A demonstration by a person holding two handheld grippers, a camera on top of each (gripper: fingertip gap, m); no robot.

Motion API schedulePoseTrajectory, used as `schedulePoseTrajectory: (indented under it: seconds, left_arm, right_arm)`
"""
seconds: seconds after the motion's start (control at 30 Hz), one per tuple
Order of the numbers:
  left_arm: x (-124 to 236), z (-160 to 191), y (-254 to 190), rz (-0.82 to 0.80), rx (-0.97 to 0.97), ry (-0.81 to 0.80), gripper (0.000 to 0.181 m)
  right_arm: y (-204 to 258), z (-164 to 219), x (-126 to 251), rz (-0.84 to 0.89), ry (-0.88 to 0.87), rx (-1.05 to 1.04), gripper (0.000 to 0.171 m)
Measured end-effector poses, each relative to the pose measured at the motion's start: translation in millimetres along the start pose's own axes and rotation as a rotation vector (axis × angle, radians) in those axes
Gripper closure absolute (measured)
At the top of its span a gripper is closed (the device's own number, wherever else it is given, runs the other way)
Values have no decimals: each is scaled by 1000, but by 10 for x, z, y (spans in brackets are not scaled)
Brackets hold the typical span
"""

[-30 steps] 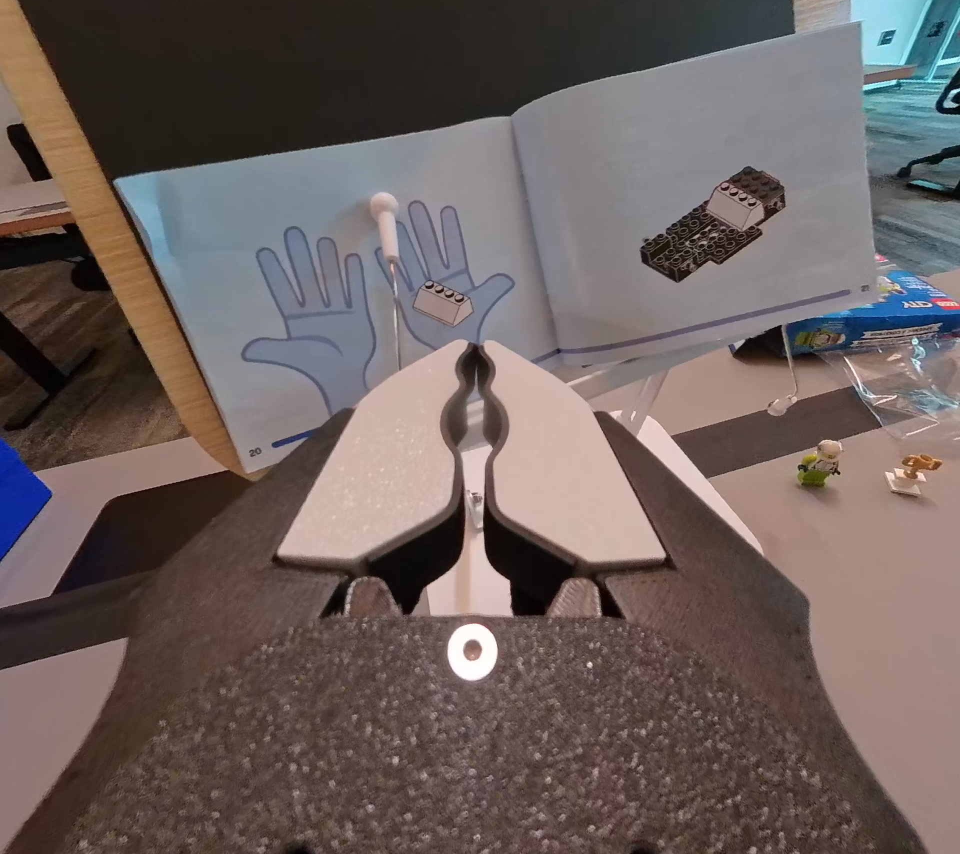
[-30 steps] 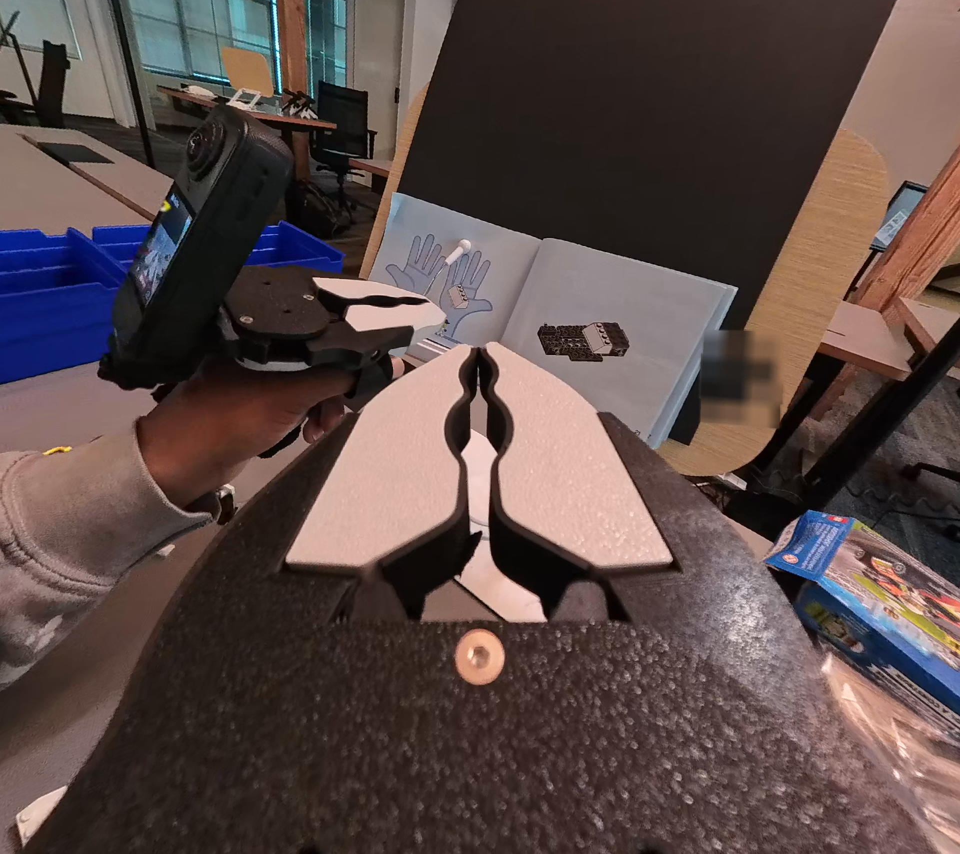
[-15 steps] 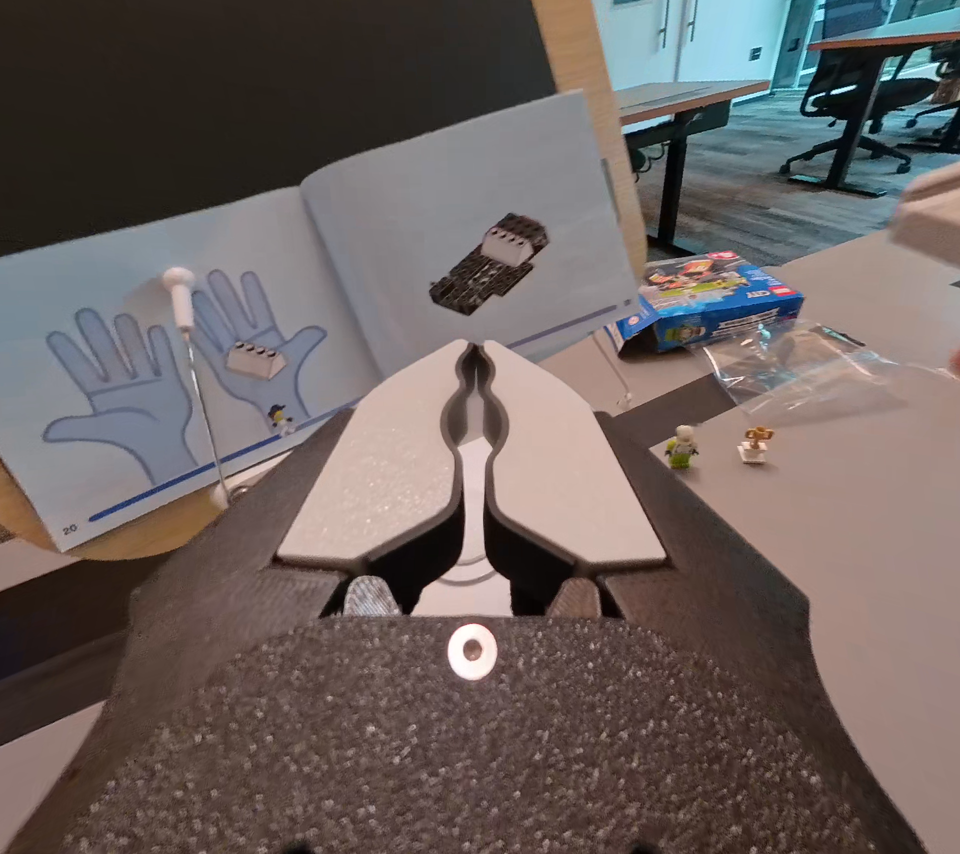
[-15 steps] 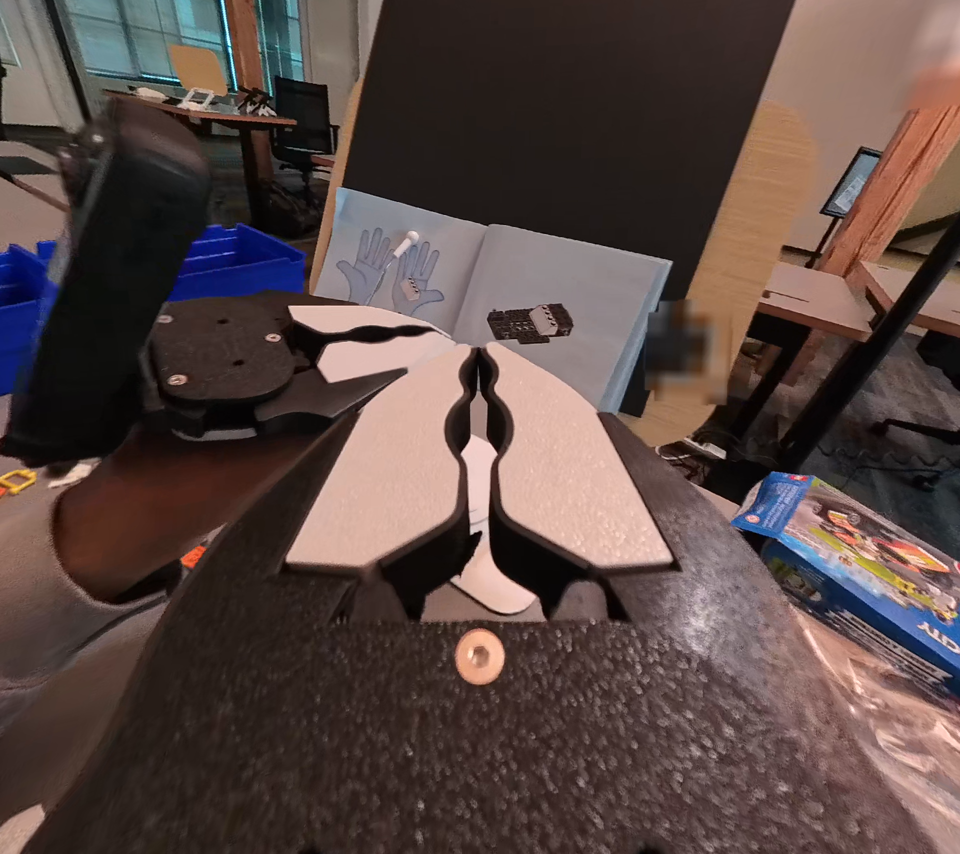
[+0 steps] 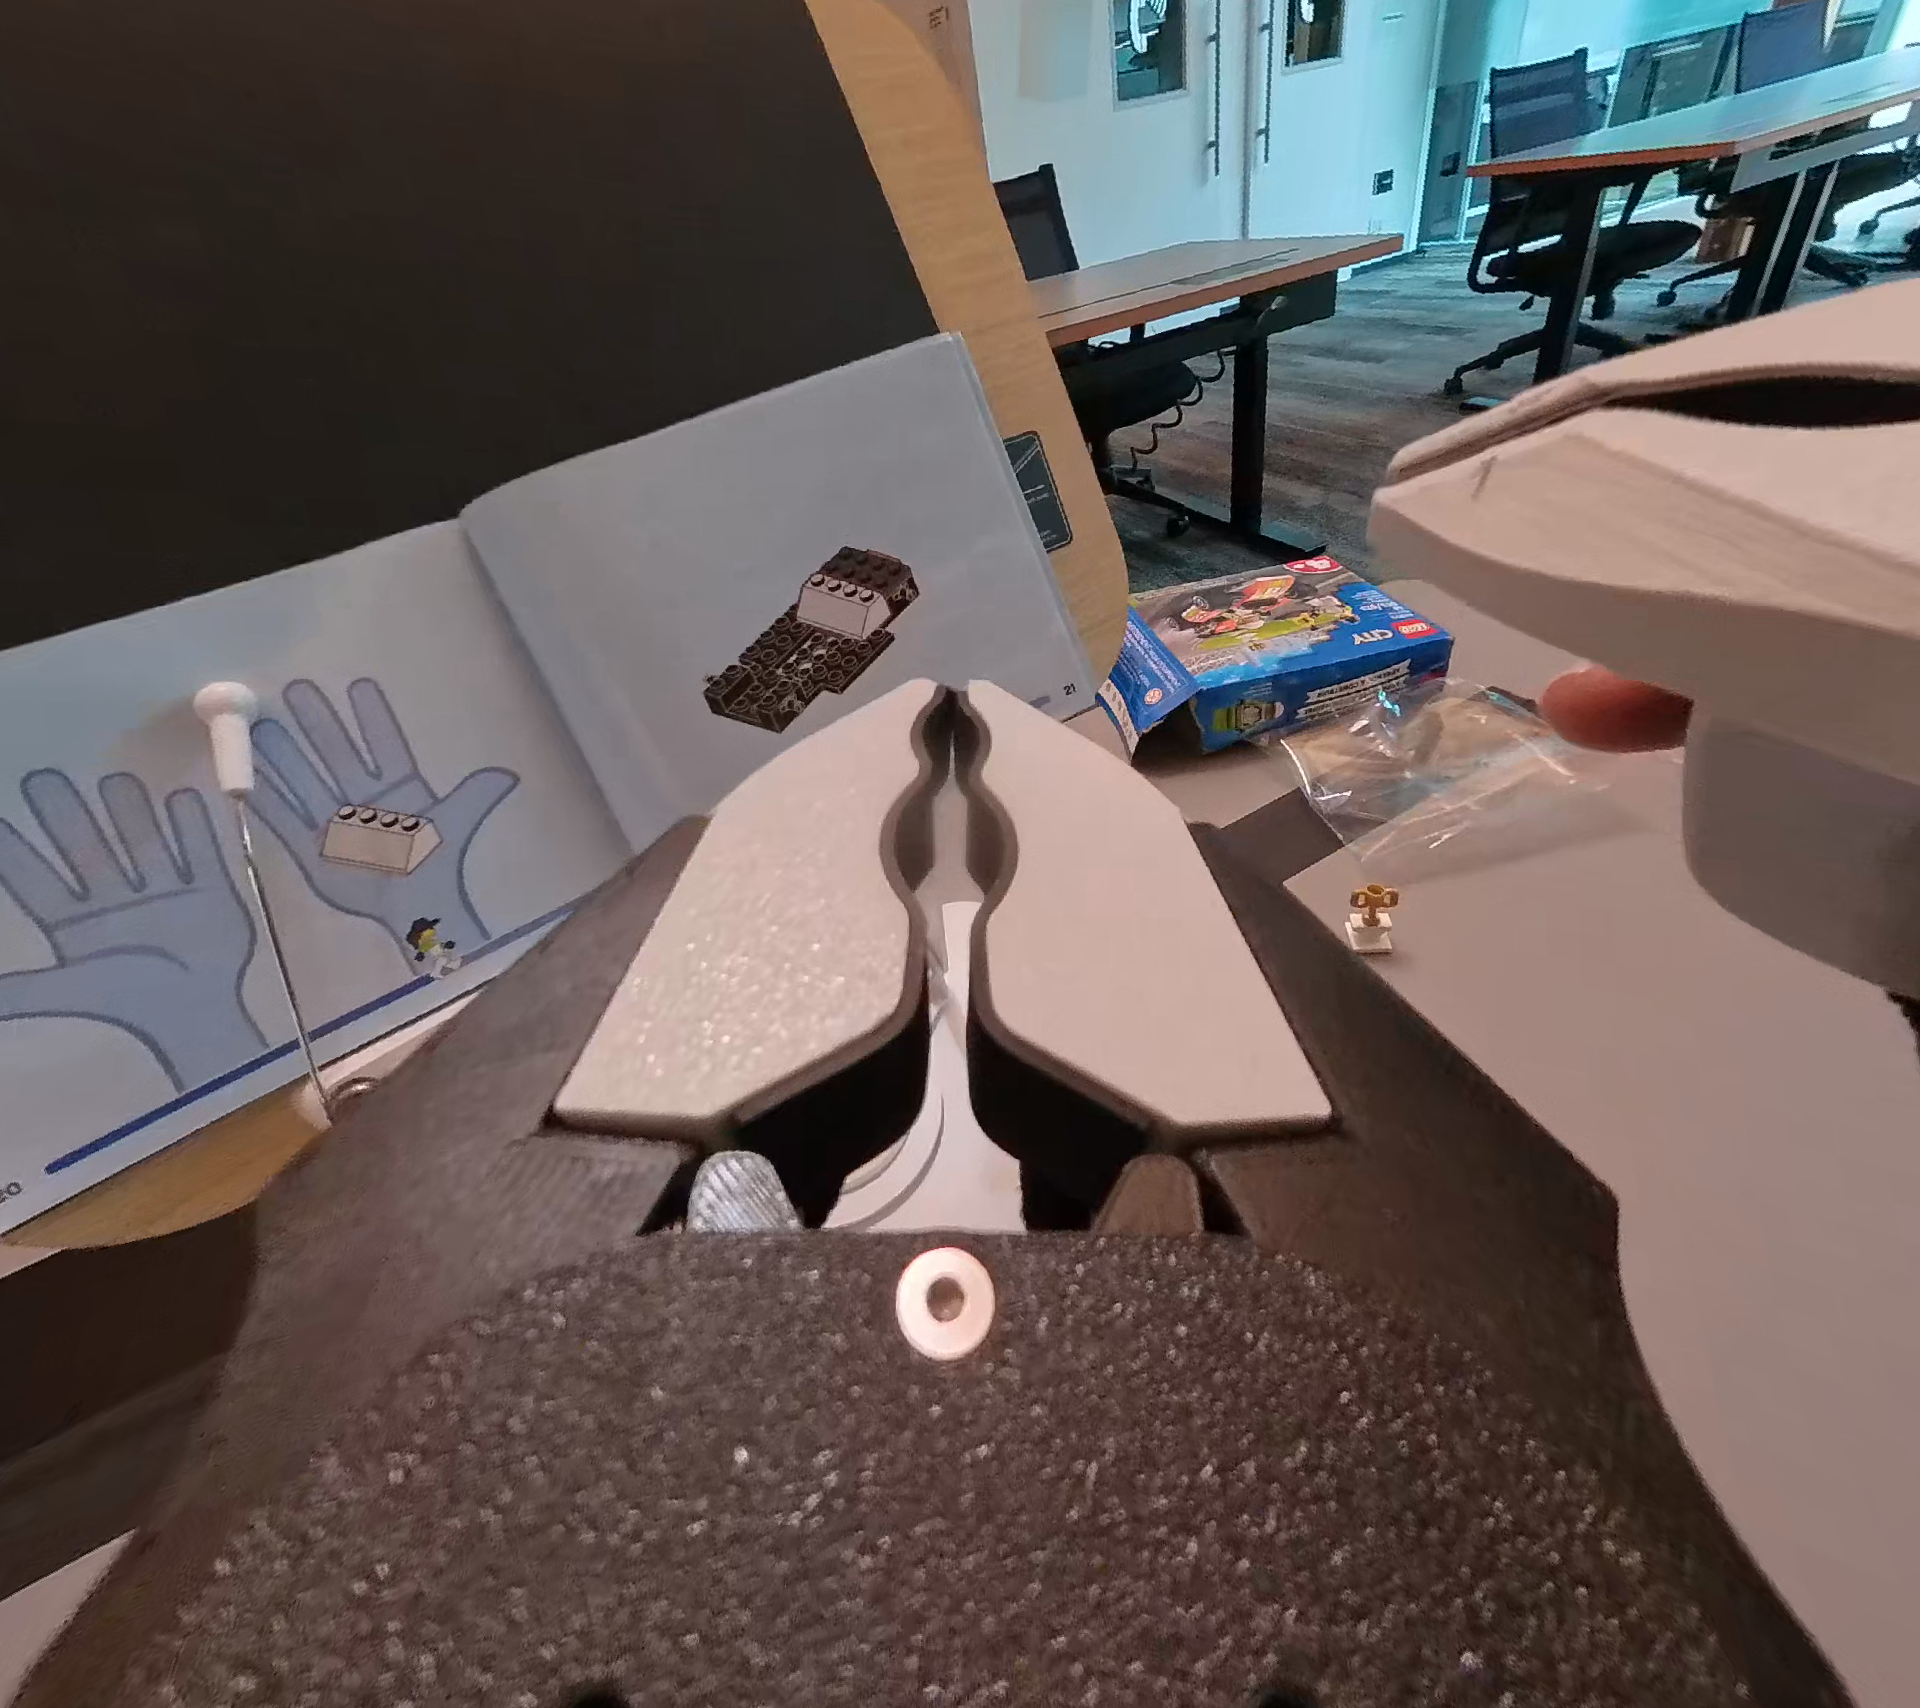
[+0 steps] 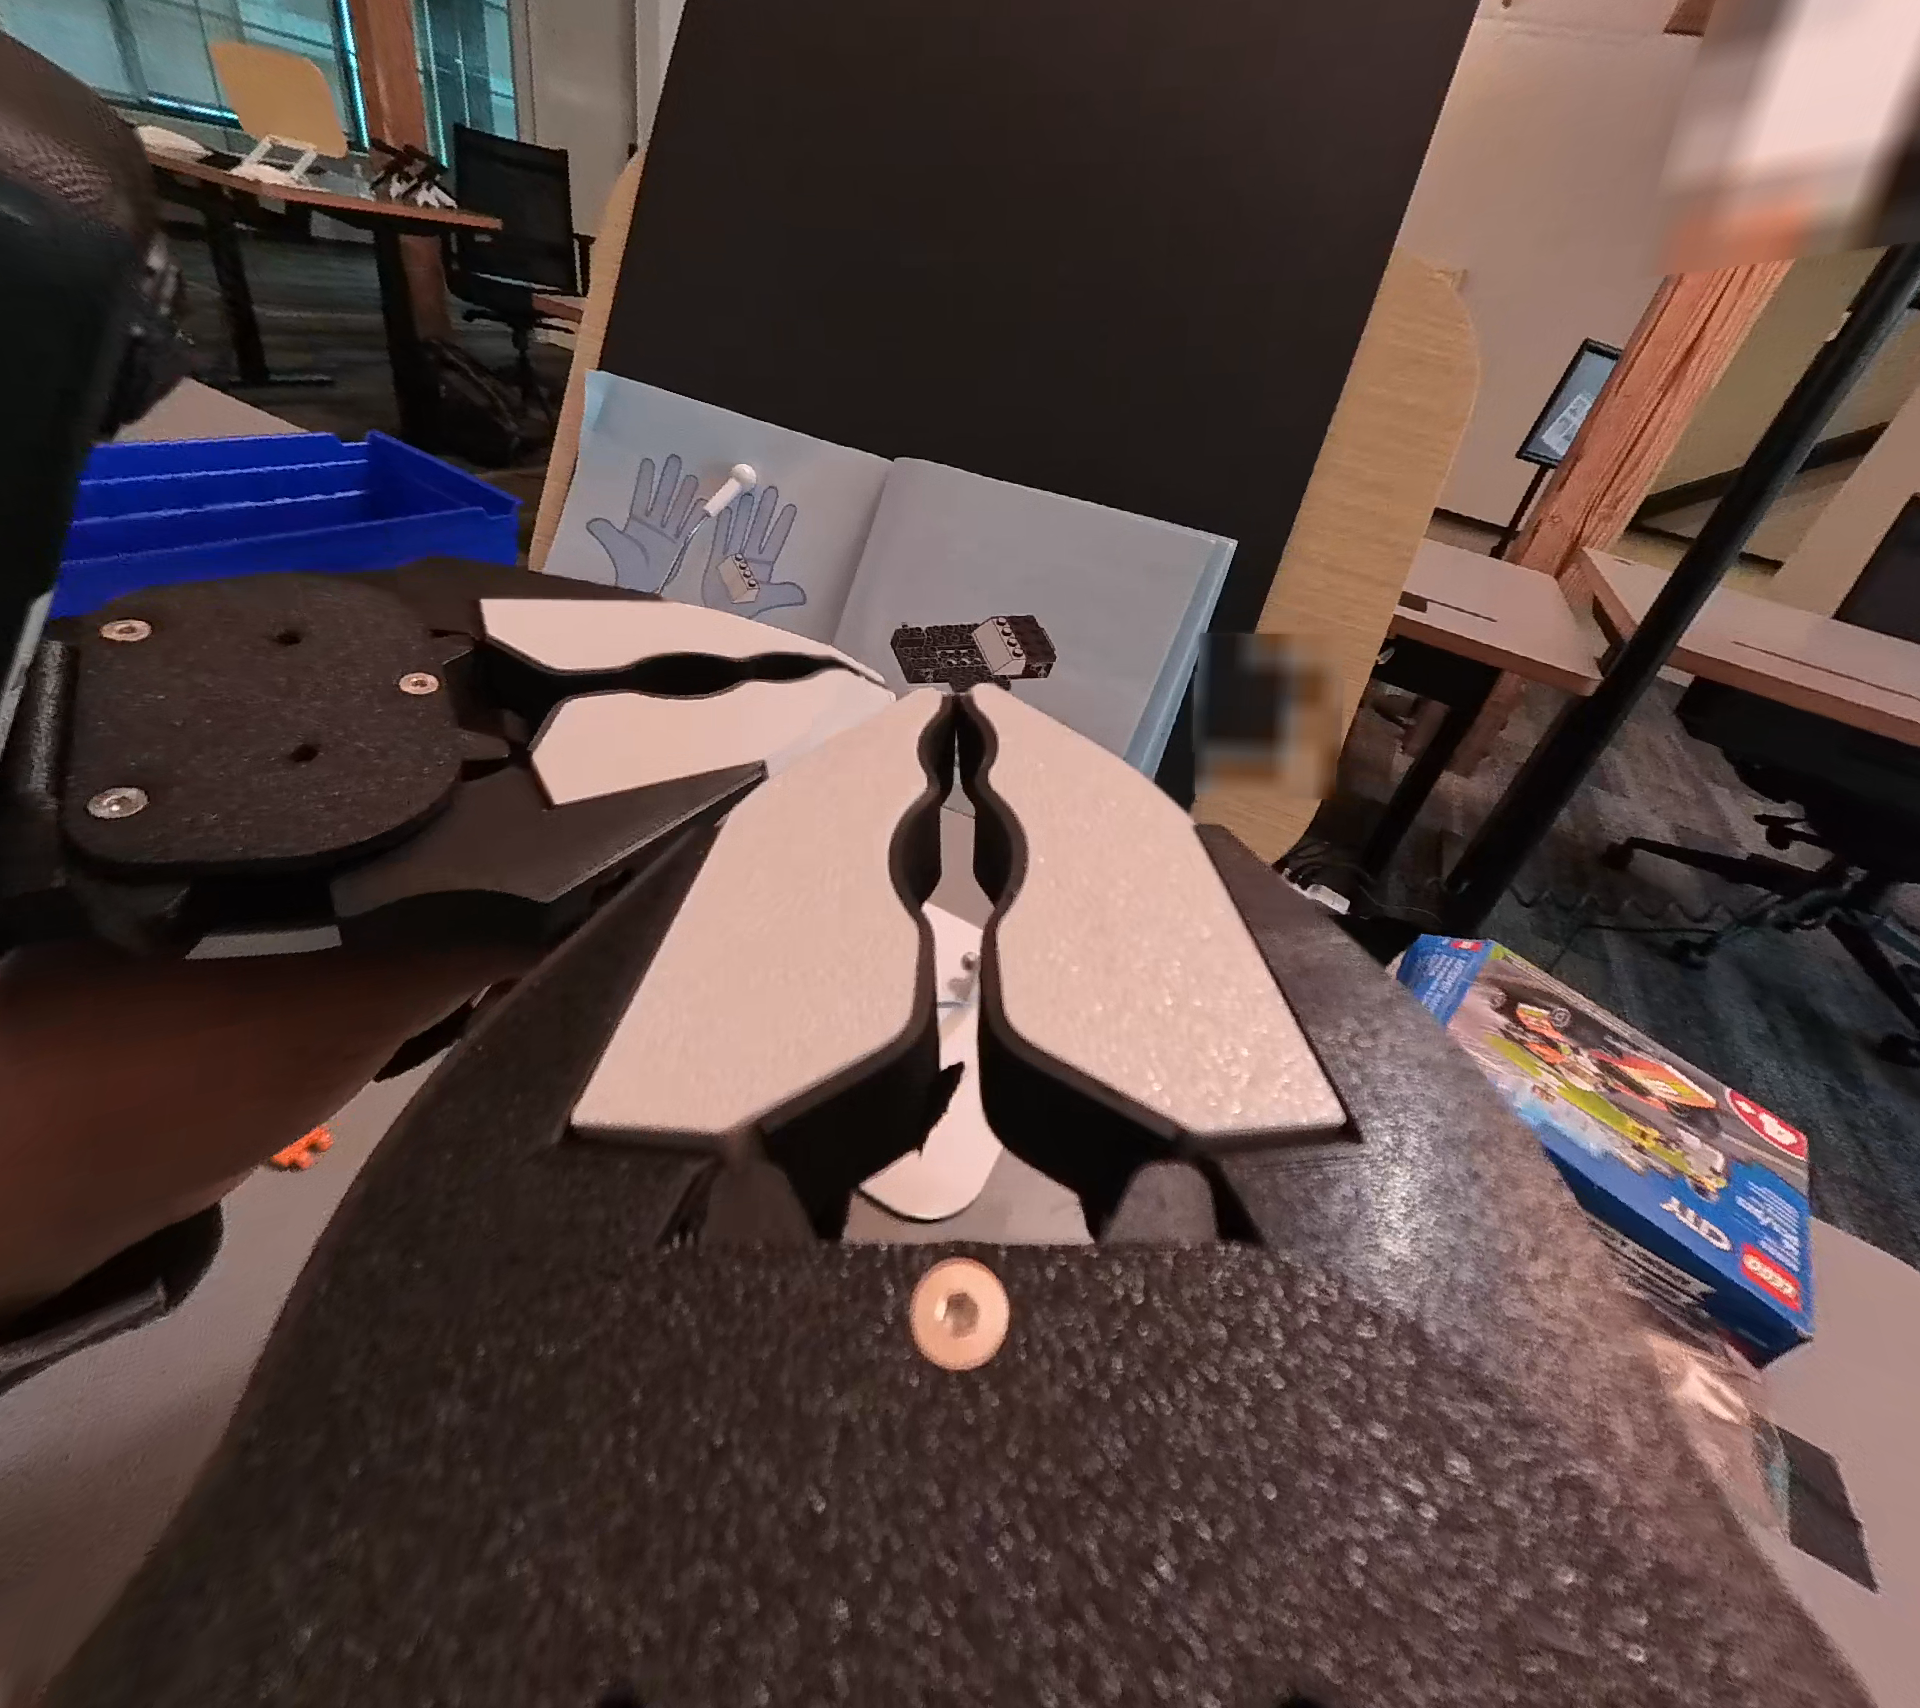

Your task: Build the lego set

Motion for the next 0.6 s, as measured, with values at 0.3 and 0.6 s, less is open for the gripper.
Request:
schedulePoseTrajectory:
  seconds: [0.3,0.6]
  left_arm:
    - [-43,21,6,-7,-9,6,181]
    - [586,413,123,149,-6,174,181]
  right_arm:
    - [11,11,-10,-8,0,0,171]
    - [-82,60,-15,-8,6,-20,171]
Point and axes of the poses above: each gripper's, where its closed fingertips meet, x back along the fingers, z out of its underside, y = z × x across the jaws, the point moved 4 cm from there along x, back along the fingers, and after that the axes turned 2 degrees about -x, right-handed, at the moved point
